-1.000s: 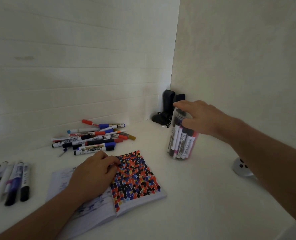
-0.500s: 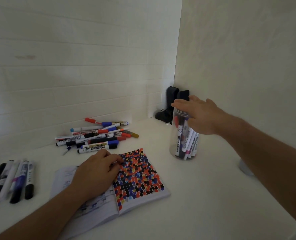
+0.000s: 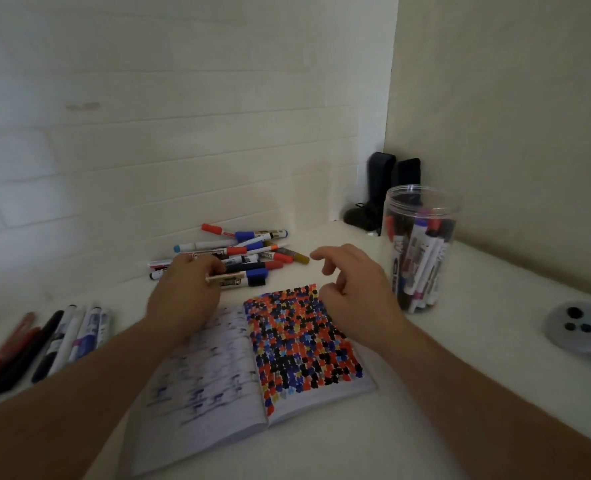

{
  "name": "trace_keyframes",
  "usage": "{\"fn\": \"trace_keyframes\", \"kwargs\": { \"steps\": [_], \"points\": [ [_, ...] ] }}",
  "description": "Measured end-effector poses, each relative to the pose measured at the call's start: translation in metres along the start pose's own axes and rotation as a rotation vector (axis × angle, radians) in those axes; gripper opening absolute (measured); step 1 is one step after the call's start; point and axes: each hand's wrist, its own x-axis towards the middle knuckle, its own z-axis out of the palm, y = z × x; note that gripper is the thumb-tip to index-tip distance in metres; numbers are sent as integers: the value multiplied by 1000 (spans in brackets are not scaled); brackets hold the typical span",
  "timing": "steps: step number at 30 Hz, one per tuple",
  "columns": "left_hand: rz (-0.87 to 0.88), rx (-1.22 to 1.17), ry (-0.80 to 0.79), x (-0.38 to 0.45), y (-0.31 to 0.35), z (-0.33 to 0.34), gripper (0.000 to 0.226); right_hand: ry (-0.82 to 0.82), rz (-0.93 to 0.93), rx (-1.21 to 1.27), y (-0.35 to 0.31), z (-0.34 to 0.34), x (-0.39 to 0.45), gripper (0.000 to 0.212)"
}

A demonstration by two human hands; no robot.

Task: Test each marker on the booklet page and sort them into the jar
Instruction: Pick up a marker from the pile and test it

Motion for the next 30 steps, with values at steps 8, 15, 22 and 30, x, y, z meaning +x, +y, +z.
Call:
{"fn": "trace_keyframes", "kwargs": {
  "steps": [8,15,22,30],
  "points": [
    [129,374,-17,12,-2,17,34,-172,23,15,11,10,-2,46],
    [321,75,310,-6,30,10,27,-89,-32,68,2,10,-5,45],
    [82,-698,-426,-59,89,-18,27,-21,-343,-295,-2,8,-3,60],
    [197,-627,-372,-65,53,-13,13,-368,-38,348,-12,-5,-14,20]
  ]
}}
